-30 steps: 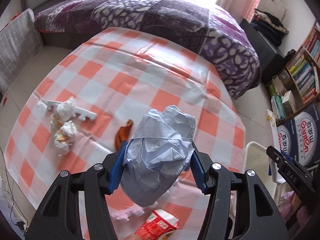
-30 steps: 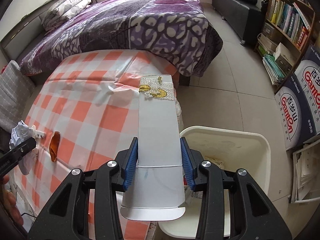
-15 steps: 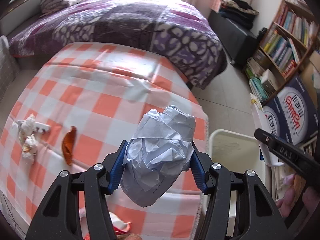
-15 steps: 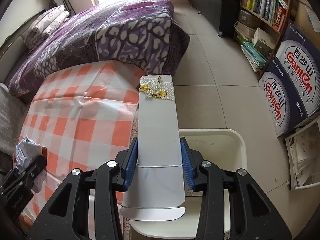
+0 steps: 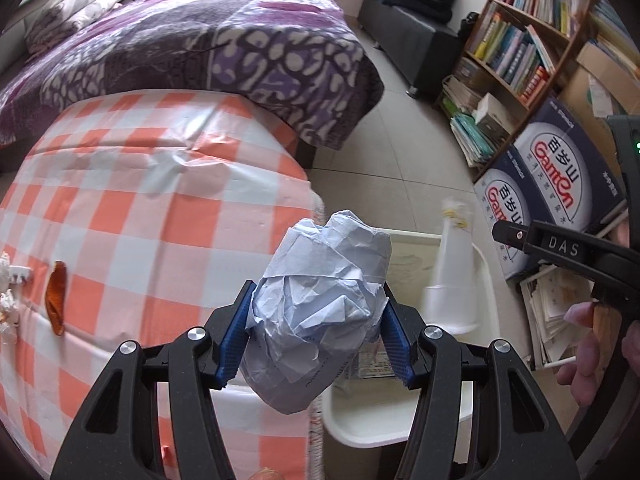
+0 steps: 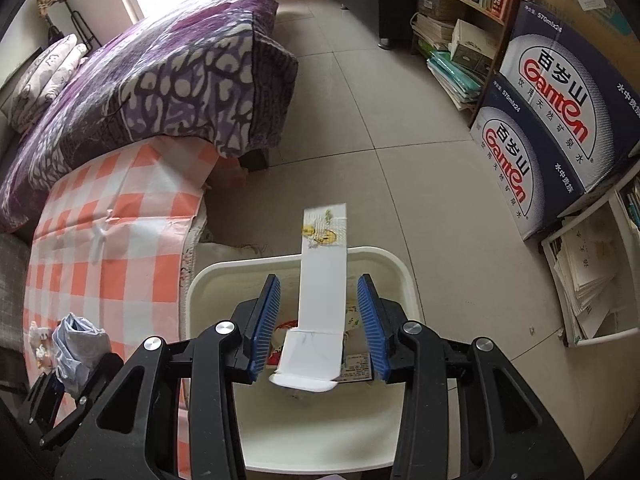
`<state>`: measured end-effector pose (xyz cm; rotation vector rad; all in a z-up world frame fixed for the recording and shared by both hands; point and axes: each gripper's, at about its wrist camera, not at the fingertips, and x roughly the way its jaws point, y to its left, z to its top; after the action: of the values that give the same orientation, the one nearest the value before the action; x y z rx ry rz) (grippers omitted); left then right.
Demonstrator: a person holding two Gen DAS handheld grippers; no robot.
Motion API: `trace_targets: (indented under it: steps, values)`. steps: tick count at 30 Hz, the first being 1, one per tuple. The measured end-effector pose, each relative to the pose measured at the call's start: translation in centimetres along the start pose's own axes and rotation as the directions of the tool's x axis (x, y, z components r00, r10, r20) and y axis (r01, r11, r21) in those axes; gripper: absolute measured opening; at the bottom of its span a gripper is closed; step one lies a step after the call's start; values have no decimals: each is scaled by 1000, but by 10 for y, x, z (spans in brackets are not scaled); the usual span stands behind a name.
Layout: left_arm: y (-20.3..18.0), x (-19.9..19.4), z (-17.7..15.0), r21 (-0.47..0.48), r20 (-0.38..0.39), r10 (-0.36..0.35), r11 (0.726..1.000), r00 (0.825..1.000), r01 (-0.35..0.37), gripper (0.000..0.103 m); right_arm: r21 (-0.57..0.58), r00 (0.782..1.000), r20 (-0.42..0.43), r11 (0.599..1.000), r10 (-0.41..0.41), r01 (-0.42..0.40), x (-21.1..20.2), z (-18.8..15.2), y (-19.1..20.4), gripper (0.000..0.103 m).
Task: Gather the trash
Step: 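Drop the paper strip into the bin with the right tool while the left carries the paper ball over, then release the crumpled paper ball into the white bin with the left tool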
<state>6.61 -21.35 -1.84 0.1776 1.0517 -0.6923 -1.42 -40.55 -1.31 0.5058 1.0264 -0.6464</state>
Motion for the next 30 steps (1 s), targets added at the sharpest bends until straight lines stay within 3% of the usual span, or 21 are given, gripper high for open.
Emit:
trace_targets:
  steps: [15, 18, 21, 30]
  values:
    - [-64, 30, -15, 104, -79, -68, 992, 995, 76, 58, 143, 999, 21, 989, -38, 35, -3, 8, -63, 62]
    - [-71, 34, -16, 108, -91, -94, 989, 991, 104, 63, 152, 999, 22, 988, -38, 34, -4, 9, -67, 65]
    - [-71, 36, -15, 103, -91, -108, 988, 990, 118, 71, 159, 998, 32, 986, -45, 39, -4, 9, -69, 70]
    - [-45, 28, -10, 56, -74, -87, 994, 993, 91, 72, 147, 999, 33, 989, -38, 32, -3, 7, -54, 77]
